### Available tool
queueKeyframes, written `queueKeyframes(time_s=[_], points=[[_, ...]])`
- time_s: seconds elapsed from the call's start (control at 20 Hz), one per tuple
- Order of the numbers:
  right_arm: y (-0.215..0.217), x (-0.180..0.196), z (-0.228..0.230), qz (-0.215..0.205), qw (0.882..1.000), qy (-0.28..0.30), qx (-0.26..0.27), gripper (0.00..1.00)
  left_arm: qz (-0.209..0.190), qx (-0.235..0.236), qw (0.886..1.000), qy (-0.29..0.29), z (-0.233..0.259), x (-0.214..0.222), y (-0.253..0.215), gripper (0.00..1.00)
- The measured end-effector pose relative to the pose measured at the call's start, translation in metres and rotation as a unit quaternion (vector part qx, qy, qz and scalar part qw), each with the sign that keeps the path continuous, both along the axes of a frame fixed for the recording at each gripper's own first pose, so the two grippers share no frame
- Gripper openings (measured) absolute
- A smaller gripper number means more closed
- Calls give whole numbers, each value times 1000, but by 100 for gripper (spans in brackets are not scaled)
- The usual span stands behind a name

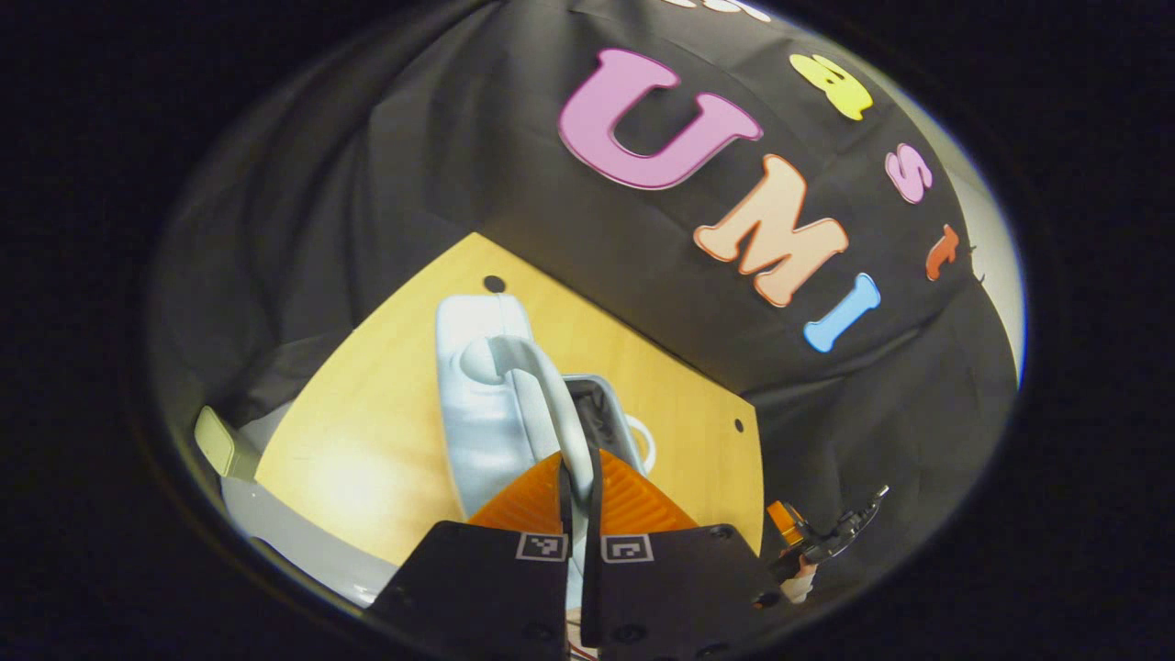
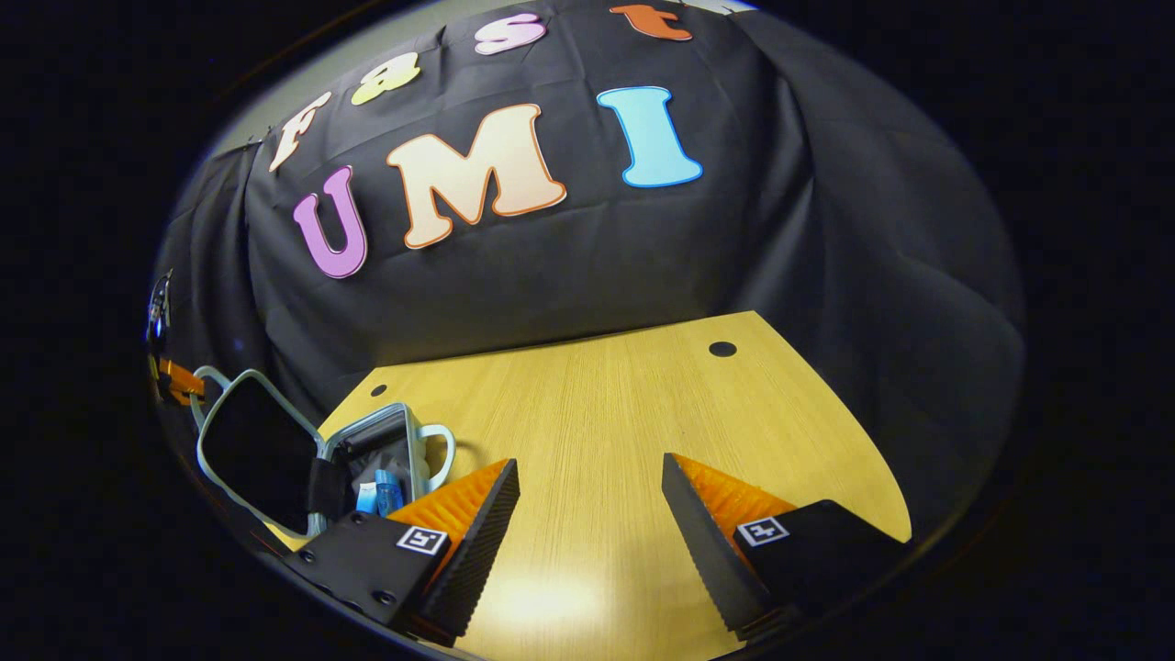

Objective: First open the suitcase, pack the skin care products into it, and then close the suitcase.

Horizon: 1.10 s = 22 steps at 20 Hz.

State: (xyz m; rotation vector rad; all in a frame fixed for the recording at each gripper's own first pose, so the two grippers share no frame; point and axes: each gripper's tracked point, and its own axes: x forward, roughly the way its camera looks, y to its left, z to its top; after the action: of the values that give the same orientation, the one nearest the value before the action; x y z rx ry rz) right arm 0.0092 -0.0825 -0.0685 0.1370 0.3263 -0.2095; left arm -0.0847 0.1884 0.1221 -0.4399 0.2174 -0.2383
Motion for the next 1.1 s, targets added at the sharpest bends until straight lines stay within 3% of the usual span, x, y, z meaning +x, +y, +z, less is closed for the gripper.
queueKeyframes(time_s=[0.15,0.25,0.3,0.6,0.8,1.1], points=[[-6,-8,8,1,1000,-6,-28,94,-44,11,999,-3,11,28,-48,0],[-5,-12,9,0,1000,-9,-30,98,-71,19,997,0,15,48,-80,0],[-5,-13,10,-1,1000,-11,-28,94,-81,23,996,4,14,60,-95,0],[-4,-23,10,-11,1000,-13,-21,94,-126,52,989,55,-12,133,-177,0],[-6,-28,6,-19,1000,-9,-20,94,-136,86,980,114,-55,177,-215,0],[-26,-39,5,-40,999,-5,-20,98,-109,124,971,175,-105,219,-233,0]])
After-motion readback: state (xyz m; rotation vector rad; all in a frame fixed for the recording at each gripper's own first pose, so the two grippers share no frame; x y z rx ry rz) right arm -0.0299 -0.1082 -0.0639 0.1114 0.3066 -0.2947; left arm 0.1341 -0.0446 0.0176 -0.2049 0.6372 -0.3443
